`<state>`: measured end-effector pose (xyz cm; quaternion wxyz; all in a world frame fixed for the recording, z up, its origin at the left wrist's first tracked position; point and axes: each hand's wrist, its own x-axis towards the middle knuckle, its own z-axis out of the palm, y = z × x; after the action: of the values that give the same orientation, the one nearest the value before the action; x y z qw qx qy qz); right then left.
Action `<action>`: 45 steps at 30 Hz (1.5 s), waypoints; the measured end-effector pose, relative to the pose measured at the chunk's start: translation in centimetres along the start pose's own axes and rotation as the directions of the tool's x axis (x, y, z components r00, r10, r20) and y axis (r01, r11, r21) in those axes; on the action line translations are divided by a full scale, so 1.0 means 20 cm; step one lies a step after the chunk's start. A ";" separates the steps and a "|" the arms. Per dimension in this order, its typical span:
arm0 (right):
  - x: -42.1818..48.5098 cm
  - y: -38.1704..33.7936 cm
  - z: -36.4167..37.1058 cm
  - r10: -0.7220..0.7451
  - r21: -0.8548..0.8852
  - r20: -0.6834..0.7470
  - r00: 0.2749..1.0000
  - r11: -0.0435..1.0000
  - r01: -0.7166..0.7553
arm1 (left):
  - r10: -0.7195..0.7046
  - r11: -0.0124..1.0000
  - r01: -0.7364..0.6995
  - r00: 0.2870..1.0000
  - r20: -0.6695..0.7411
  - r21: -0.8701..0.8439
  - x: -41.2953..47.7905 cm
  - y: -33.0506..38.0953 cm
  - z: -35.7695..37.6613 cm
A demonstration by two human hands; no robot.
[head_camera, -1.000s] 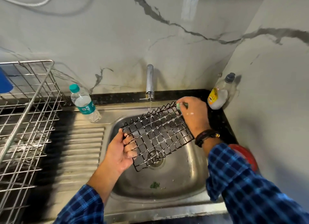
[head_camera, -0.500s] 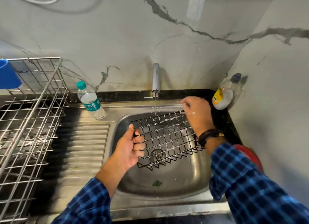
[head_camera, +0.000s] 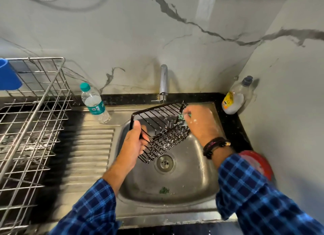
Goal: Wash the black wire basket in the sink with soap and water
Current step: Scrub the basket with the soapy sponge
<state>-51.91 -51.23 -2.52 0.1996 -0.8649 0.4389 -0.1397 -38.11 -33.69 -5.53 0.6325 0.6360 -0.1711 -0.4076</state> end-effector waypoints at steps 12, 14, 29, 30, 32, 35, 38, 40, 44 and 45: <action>-0.11 -0.39 0.04 -0.483 0.277 -0.003 0.876 0.841 0.464 | 0.179 0.946 -0.161 0.983 -0.042 0.281 0.00 -0.01 0.00; -0.07 -0.29 0.04 -0.458 0.219 0.036 0.888 0.871 0.440 | 0.162 0.943 -0.144 0.986 -0.035 0.301 -0.01 -0.03 -0.02; 0.16 0.22 0.09 0.143 0.191 -0.148 0.979 0.975 -0.114 | 0.182 0.933 -0.170 0.983 -0.009 0.318 -0.03 -0.04 -0.07; 0.17 0.26 0.08 0.155 0.187 -0.122 0.980 0.974 -0.131 | 0.191 0.935 -0.179 0.982 -0.010 0.306 -0.03 -0.05 -0.09; 0.19 0.32 0.09 0.189 0.254 -0.038 0.981 0.952 -0.173 | 0.200 0.954 -0.191 0.980 -0.015 0.231 -0.03 -0.06 -0.14; 0.16 0.30 0.10 0.203 0.498 0.006 0.979 0.848 -0.179 | 0.177 0.984 -0.175 0.983 -0.047 0.035 -0.02 -0.07 -0.18; 0.07 0.23 0.15 0.258 0.635 -0.184 0.948 0.768 -0.086 | 0.090 0.976 -0.100 0.994 -0.056 -0.194 -0.01 -0.06 -0.17; 0.04 0.23 0.20 0.316 0.677 -0.231 0.920 0.732 -0.082 | 0.071 0.967 -0.078 0.997 -0.039 -0.243 -0.01 -0.09 -0.17; -0.02 0.32 0.27 0.337 0.731 0.054 0.940 0.627 -0.267 | 0.013 0.921 -0.008 1.000 0.011 -0.390 0.00 -0.17 -0.23; -0.04 0.32 0.27 0.330 0.707 0.050 0.942 0.655 -0.267 | -0.005 0.898 0.012 1.000 0.018 -0.439 0.00 -0.17 -0.25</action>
<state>-54.62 -52.71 -10.33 0.5159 -0.6319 0.4960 -0.2974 -35.50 -29.96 -9.46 0.7564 0.4744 -0.0773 -0.4438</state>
